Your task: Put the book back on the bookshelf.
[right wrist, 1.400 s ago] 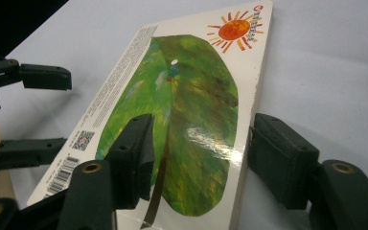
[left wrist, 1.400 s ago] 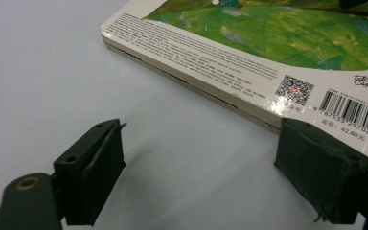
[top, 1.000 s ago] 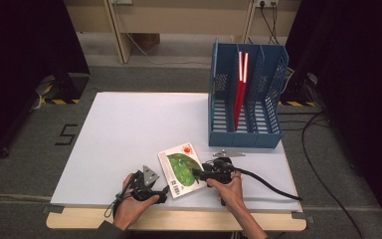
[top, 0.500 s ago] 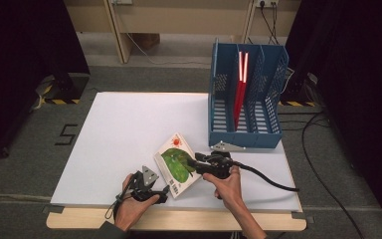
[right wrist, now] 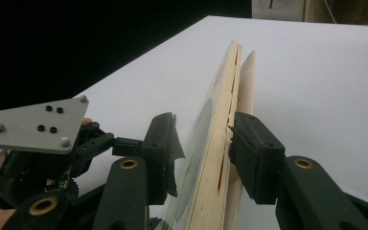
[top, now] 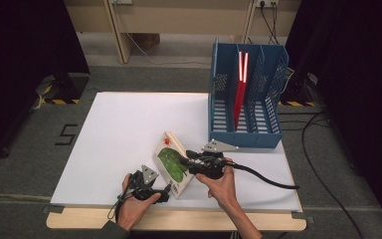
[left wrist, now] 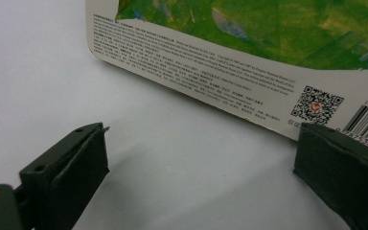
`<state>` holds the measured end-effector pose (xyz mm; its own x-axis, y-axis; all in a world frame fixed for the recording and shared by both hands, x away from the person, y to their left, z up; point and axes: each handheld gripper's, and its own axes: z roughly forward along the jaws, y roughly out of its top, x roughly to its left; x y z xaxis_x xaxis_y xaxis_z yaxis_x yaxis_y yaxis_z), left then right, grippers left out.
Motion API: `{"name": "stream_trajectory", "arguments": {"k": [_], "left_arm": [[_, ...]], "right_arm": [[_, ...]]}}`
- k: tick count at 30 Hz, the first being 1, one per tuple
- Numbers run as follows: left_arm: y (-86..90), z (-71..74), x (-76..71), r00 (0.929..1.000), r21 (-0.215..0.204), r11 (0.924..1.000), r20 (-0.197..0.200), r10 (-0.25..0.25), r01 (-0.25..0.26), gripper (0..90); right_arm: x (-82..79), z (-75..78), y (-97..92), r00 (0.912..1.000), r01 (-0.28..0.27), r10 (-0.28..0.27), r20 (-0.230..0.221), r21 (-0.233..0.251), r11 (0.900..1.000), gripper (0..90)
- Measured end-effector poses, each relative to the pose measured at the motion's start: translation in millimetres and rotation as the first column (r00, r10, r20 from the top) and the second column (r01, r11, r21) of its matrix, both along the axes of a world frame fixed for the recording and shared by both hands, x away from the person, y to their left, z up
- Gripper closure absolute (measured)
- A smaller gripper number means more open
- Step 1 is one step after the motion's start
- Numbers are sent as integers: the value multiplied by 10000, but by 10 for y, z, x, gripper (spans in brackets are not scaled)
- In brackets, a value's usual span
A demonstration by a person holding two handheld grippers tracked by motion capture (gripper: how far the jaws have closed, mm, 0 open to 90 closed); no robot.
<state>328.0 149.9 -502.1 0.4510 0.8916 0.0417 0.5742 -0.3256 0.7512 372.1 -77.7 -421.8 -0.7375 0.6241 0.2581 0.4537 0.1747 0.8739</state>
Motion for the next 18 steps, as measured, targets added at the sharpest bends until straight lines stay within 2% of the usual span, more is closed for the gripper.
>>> {"name": "stream_trajectory", "arguments": {"k": [3,5,7,10,13,16,18], "left_arm": [[12,10,2,9999,-137,9999,47,93,-92,39],[30,38,13,9997,-350,9993,183,149,-142,93],[53,51,22,9997,-390,9991,190,171,-164,147],[99,40,44,9997,-391,9990,70,235,-232,145],[150,45,59,9995,-537,9981,72,306,-302,147],[195,54,69,9995,-628,9976,103,308,-301,147],[210,57,70,9996,-644,9976,94,263,-256,148]], "right_arm": [[-42,25,45,9995,-186,186,260,-10,9998,606],[-67,42,74,9988,-281,284,405,-67,9996,607],[-100,60,114,9975,-368,380,588,-211,9991,607],[-136,76,158,9963,-642,634,576,121,9979,616],[-170,96,211,9927,-719,741,947,-265,9971,617],[-202,94,243,9912,-921,919,948,-27,9957,617],[-221,99,265,9900,-969,970,1026,-62,9953,620]]}}
